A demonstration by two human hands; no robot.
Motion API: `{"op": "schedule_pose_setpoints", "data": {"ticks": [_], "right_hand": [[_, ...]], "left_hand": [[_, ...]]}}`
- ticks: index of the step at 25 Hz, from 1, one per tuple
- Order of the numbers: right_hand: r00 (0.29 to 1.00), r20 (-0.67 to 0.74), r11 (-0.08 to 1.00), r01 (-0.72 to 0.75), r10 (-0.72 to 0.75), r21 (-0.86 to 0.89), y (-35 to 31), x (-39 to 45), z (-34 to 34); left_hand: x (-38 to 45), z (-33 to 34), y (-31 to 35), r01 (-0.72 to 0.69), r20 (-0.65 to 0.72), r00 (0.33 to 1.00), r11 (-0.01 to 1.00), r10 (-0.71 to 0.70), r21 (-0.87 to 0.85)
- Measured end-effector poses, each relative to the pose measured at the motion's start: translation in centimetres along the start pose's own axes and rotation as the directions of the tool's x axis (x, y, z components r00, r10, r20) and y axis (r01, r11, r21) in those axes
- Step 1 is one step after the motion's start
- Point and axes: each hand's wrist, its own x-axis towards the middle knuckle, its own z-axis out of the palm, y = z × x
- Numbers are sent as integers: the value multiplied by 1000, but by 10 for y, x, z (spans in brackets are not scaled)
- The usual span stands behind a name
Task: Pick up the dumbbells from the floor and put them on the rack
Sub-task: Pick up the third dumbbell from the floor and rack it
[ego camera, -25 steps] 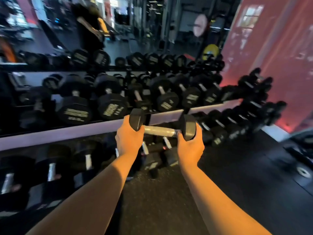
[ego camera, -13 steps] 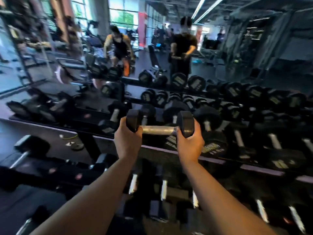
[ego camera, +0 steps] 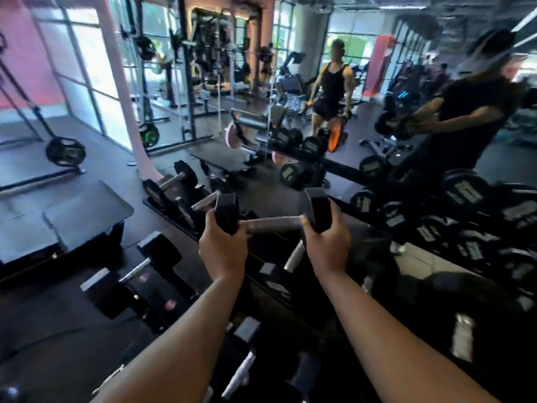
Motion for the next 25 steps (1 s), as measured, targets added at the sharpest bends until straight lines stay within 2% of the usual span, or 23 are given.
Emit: {"op": "schedule_pose_setpoints", "data": {"ticks": [3,7,12,17,25], "right_hand": [[993,117,999,15,-21,45,16,35,68],[972,234,999,-5,-5,39,47,67,149],[936,351,1000,19,-24,18,71,104,219],[887,458,997,81,-65,-14,98,122,248],[821,571,990,96,-18,-106,147,132,264]], "left_hand": [[51,23,-24,59,-83,995,998,-58,4],[117,52,-58,111,-104,989,994,-108,18],[166,87,-92,188,-180,966,982,-183,8],[178,120,-123,246,-215,949,968,-231,44],[170,158,-161,377,-193,913,924,-358,70]]}}
